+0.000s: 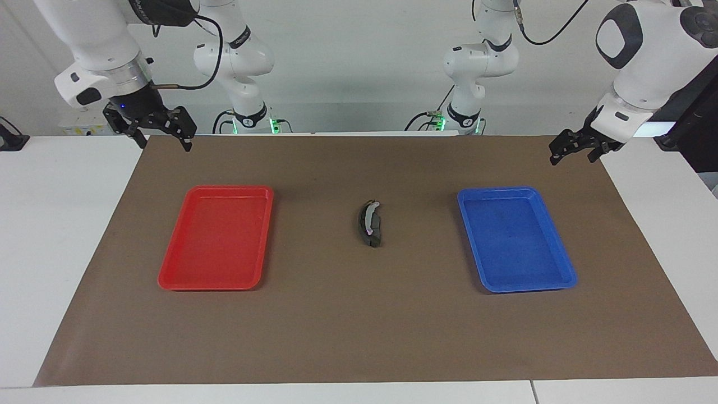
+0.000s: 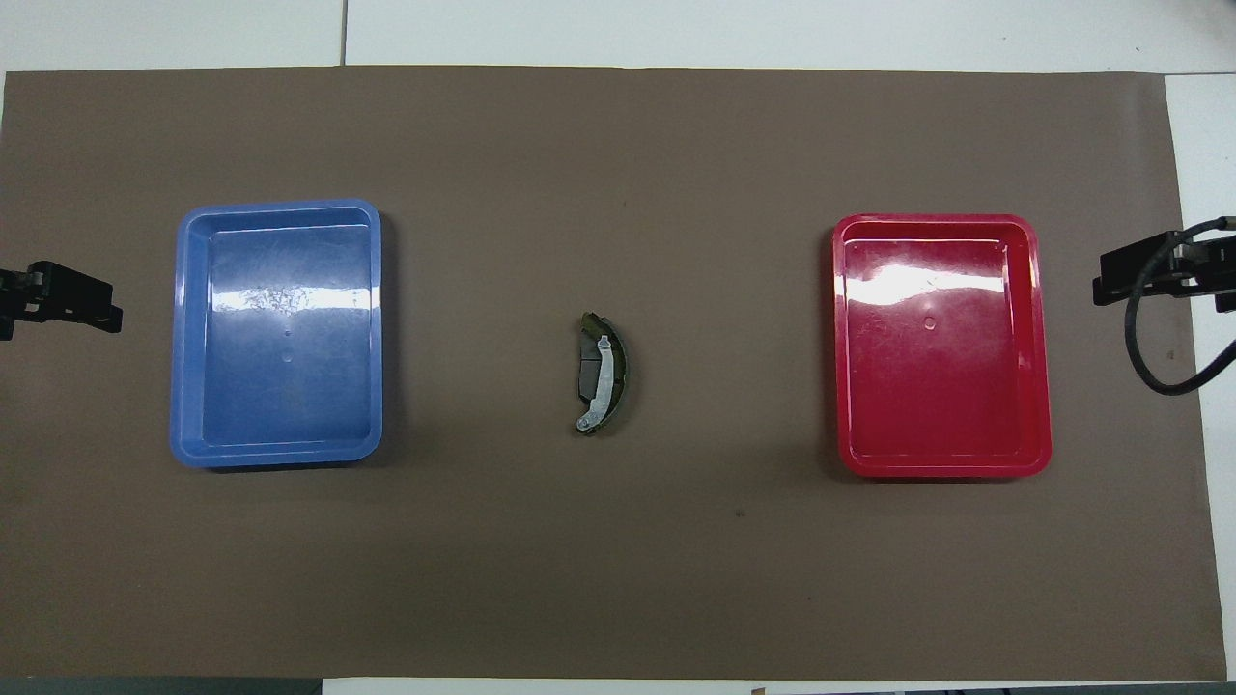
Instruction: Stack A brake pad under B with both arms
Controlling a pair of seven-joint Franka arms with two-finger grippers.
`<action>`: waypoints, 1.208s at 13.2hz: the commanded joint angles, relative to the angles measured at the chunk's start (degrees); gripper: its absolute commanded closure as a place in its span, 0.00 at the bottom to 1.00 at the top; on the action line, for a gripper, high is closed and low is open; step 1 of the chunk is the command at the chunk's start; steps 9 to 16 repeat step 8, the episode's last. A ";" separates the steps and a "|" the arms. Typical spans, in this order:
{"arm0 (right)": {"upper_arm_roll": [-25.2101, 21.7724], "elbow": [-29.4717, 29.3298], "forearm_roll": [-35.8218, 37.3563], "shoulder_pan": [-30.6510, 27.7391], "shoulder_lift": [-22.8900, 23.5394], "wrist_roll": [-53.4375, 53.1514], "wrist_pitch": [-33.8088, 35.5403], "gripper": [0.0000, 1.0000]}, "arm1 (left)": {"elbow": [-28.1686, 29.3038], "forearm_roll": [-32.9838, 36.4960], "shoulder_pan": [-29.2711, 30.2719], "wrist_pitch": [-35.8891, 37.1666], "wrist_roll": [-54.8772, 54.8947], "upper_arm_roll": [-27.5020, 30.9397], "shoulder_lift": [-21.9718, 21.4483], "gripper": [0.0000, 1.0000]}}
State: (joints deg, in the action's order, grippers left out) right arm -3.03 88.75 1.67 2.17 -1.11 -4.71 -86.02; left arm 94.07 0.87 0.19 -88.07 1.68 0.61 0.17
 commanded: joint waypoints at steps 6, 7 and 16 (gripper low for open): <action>0.22 1.69 0.62 -0.59 -0.91 1.46 -2.13 0.00 | 0.50 -0.52 0.34 0.36 0.52 -0.09 -0.52 0.00; 0.22 1.69 0.35 -0.59 -0.91 1.46 -2.13 0.00 | 0.50 -0.52 0.43 0.36 0.52 -0.09 -0.52 0.00; 0.22 1.69 0.26 -0.50 -0.91 1.55 -2.05 0.00 | 0.50 -0.52 0.43 0.36 0.52 -0.09 -0.52 0.00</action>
